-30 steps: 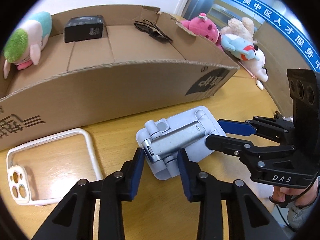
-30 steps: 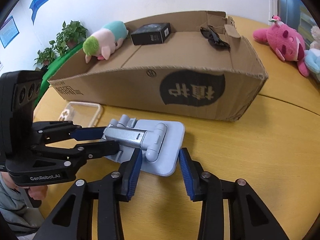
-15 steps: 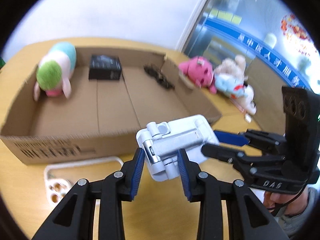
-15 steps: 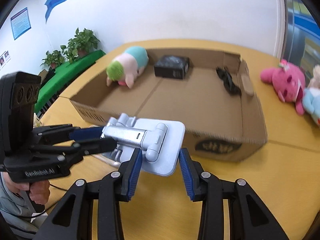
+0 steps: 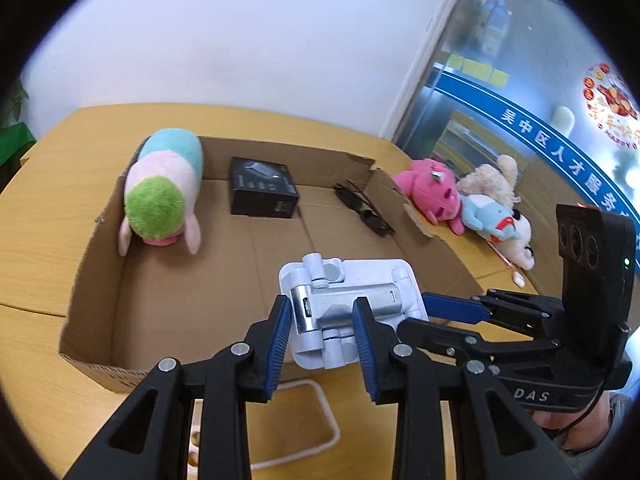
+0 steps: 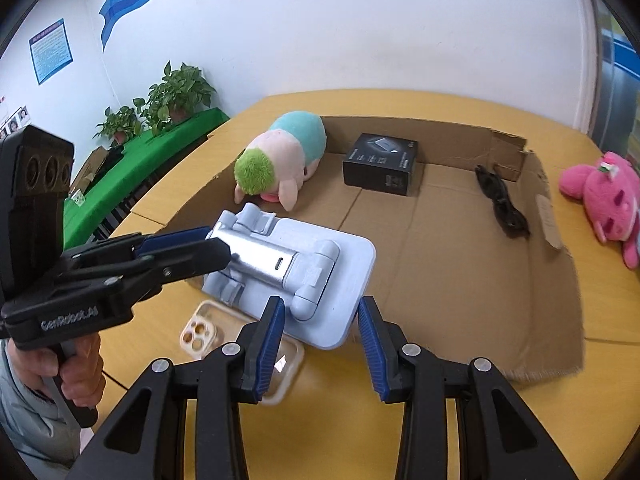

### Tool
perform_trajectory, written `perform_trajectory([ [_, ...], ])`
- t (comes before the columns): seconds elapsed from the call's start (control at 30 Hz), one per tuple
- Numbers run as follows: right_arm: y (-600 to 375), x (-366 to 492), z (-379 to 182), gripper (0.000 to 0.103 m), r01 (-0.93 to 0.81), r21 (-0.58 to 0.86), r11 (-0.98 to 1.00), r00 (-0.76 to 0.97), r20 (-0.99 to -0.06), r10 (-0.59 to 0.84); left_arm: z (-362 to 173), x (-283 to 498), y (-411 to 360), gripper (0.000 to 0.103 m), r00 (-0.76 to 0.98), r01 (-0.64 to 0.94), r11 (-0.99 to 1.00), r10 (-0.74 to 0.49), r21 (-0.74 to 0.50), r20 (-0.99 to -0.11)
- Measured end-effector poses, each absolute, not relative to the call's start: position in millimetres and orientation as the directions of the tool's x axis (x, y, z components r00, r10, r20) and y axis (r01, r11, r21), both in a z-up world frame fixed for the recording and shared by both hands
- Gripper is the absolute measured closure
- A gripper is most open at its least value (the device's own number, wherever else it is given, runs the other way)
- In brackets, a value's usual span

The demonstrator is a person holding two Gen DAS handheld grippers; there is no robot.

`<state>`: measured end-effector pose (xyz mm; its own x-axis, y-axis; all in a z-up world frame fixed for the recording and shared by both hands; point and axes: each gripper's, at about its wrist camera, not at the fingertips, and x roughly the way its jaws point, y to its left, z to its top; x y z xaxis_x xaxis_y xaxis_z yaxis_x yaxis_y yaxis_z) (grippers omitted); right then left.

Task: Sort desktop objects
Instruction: 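Lift the phone stand with both tools and carry it over the box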

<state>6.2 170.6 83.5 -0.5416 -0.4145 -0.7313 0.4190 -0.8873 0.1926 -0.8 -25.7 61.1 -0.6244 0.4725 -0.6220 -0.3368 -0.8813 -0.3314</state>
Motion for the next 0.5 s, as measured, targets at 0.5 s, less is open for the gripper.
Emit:
perform_trajectory([
  [0.5,92.7,-99.1,41.9,0.066,0.528,0.279,-0.802,-0.336,-0.799,-0.499,30.1,-63.4,-91.1,0.072,-0.616,-0.140,-0.945,0.316,-0.295,-0.721],
])
